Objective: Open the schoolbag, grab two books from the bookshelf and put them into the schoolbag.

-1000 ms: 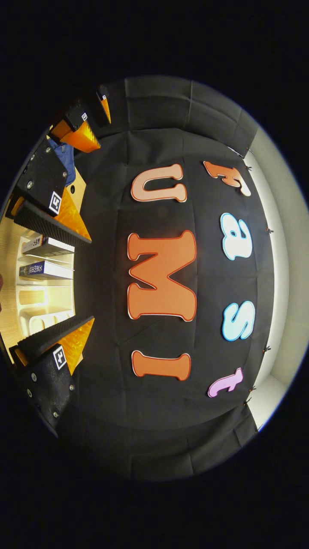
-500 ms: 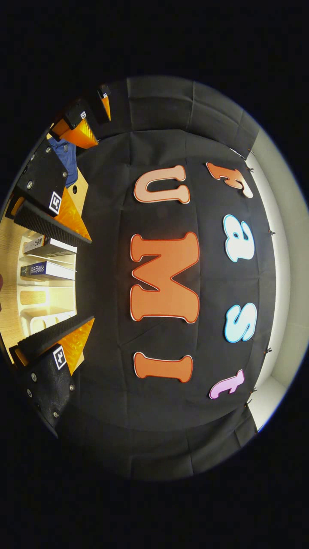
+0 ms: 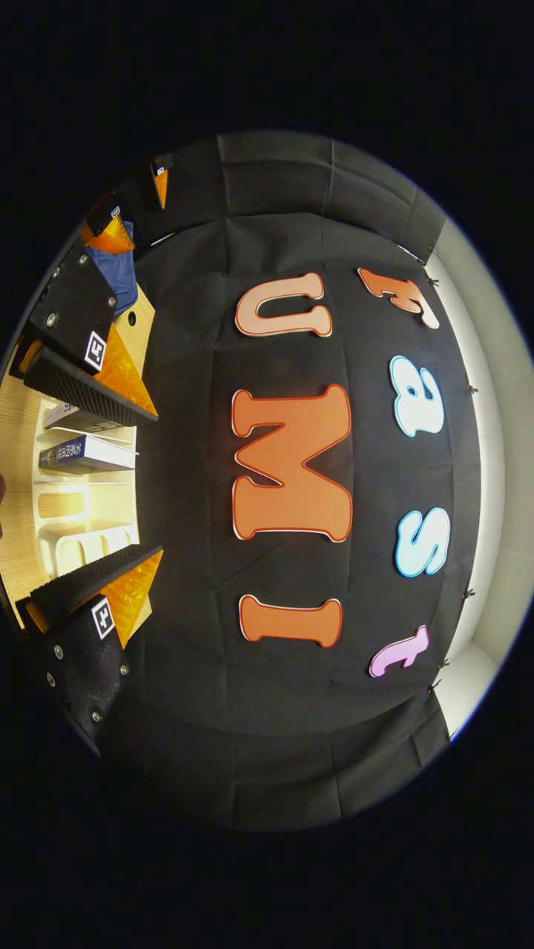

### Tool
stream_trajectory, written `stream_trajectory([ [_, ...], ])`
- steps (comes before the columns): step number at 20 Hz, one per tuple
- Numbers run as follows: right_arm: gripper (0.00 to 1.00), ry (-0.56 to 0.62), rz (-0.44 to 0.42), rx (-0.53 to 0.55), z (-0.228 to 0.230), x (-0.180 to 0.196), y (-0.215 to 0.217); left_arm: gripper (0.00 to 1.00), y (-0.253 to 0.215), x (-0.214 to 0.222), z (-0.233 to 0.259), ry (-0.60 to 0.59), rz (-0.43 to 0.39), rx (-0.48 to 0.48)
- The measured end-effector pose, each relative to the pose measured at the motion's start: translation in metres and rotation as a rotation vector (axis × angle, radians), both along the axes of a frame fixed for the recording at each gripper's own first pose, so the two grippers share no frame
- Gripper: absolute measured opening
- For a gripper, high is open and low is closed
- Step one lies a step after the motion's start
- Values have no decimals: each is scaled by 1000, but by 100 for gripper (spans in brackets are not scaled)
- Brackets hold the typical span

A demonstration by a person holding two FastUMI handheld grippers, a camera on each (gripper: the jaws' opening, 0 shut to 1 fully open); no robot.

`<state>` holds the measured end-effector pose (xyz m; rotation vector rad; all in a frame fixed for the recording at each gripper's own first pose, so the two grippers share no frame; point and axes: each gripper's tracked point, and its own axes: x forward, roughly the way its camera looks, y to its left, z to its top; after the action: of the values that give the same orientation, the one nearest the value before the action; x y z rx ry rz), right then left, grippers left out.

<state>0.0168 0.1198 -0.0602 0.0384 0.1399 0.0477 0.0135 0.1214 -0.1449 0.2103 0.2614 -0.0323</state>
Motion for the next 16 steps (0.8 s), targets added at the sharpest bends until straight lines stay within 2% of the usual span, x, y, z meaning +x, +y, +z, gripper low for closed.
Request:
stream_trajectory([
  [3,94,9,-12,-10,-8,-1,-10,96,-2,-7,-30,79,-30,66],
  [8,95,26,-34,-28,-20,2,-26,98,-5,-28,-96,286,-79,206],
  [16,95,62,-74,-64,-48,4,-56,97,-2,-68,-169,424,-134,486],
])
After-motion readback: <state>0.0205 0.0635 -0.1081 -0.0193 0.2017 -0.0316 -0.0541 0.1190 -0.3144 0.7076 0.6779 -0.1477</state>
